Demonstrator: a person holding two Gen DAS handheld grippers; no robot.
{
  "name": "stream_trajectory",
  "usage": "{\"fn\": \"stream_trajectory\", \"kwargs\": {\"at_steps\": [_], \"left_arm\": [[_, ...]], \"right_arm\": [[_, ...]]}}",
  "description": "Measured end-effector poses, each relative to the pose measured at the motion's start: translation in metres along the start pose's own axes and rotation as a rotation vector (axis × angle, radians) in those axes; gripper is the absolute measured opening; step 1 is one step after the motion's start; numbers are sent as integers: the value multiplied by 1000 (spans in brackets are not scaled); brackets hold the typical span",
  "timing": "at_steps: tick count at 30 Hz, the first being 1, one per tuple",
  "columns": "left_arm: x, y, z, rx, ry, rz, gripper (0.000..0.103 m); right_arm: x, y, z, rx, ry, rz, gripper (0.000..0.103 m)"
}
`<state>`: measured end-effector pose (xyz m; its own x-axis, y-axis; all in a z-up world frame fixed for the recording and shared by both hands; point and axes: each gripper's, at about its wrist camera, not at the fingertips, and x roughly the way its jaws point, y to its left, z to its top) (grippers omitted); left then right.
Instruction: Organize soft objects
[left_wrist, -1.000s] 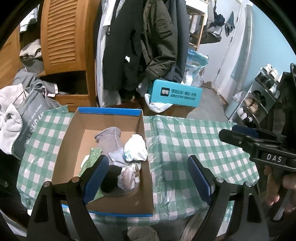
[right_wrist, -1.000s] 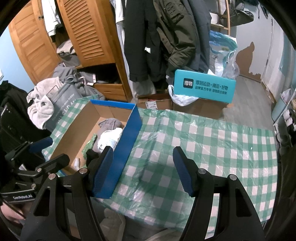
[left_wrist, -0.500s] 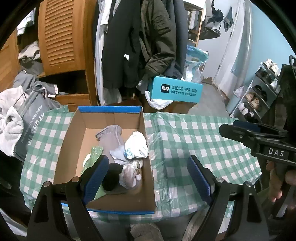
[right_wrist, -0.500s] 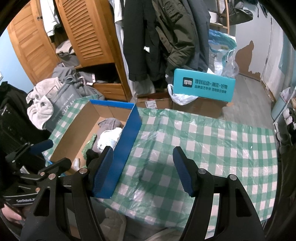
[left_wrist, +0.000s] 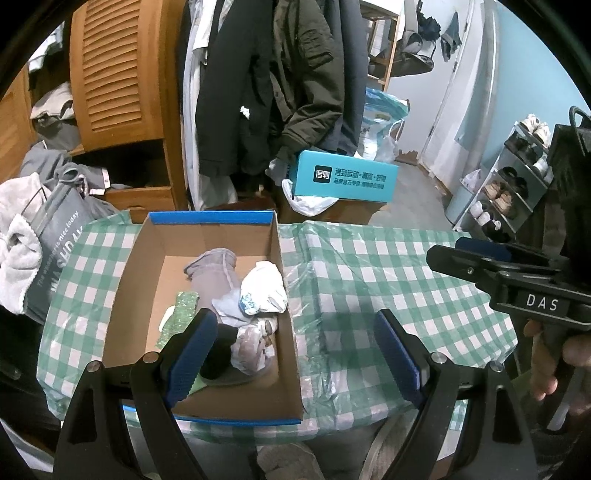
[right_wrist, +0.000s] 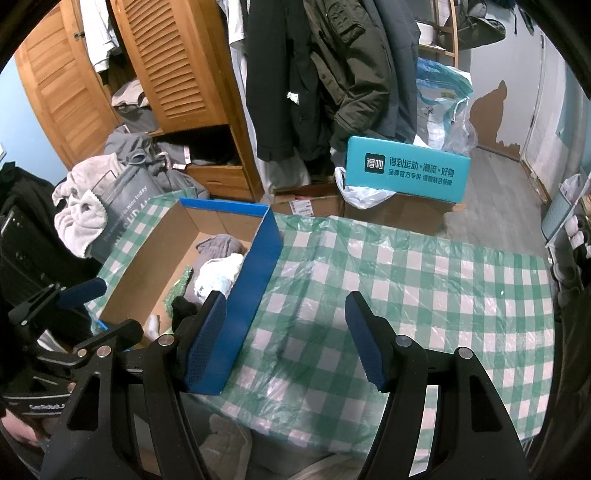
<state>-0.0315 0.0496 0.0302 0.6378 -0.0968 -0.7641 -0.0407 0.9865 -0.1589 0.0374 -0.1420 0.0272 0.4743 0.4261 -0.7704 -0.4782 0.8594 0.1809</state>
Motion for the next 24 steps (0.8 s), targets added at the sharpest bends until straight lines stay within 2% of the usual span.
{"fn": "stream_trajectory", "kwargs": {"at_steps": [24], "left_arm": [[3,-1,-3,-3,18,-19,88]], "right_arm": [[0,-1,-1,1,6,2,66]]}}
